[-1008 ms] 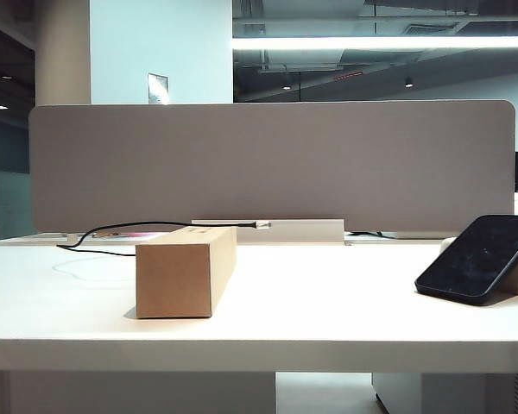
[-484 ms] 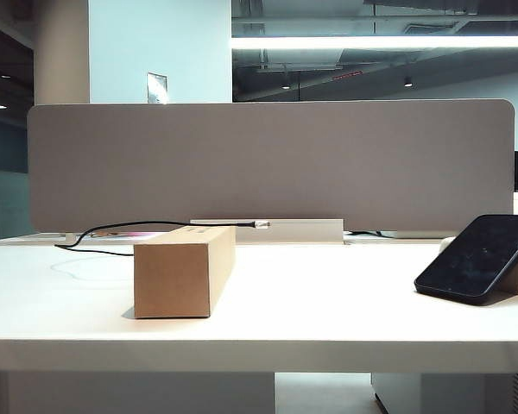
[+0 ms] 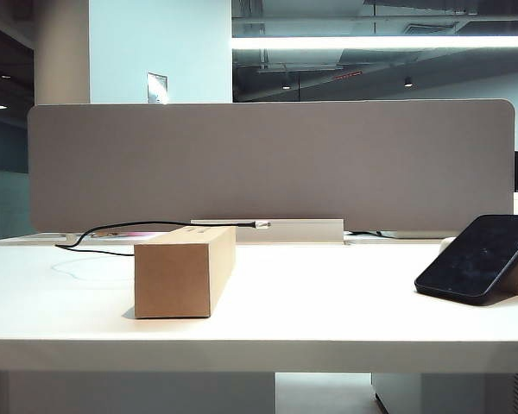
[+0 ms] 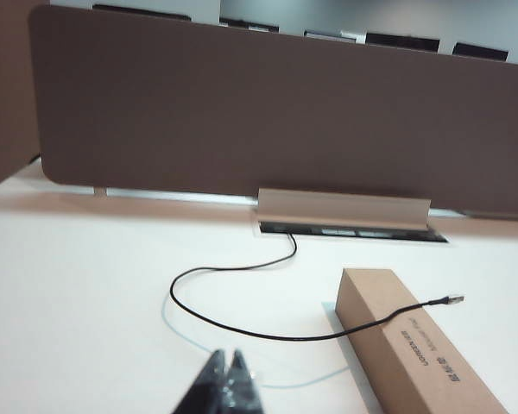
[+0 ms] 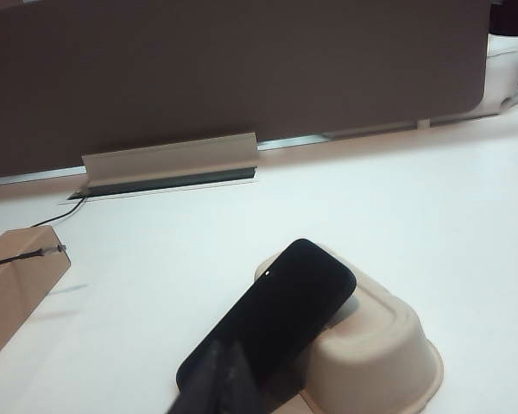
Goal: Pick up the charging cable and the phone, plug the charging cable into the charging port on the phone, and finally place them back on the table.
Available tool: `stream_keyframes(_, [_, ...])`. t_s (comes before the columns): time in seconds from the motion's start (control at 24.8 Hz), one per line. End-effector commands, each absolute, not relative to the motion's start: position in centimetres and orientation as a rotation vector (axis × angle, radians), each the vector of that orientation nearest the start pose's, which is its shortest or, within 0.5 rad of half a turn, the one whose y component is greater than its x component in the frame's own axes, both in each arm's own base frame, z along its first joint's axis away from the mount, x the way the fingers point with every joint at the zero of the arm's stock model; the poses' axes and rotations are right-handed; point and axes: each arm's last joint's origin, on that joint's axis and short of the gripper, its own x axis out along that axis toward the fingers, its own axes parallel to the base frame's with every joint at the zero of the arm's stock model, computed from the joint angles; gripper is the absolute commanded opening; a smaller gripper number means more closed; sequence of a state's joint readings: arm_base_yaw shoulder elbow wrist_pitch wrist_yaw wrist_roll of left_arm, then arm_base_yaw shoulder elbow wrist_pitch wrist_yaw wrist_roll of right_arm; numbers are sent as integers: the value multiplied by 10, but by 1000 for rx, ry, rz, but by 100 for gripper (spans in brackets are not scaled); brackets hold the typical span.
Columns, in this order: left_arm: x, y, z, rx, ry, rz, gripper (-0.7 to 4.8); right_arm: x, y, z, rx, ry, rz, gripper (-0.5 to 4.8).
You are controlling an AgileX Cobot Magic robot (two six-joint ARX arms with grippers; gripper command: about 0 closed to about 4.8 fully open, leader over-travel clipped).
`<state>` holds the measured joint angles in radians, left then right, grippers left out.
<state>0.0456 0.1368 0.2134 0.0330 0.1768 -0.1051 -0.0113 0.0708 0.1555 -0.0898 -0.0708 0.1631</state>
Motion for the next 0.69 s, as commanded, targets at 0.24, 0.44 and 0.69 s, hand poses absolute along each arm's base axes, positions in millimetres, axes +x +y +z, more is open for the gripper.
stream_keyframes(0.24, [134, -1, 261, -110, 63, -186, -6, 109, 1, 230, 170, 140, 52, -3])
stream_keyframes(0.44, [162, -1, 280, -123, 132, -244, -6, 124, 3, 228, 183, 246, 110, 61])
stream_keyframes(0.69, [186, 0, 294, -133, 200, -244, -6, 140, 3, 213, 303, 385, 94, 144])
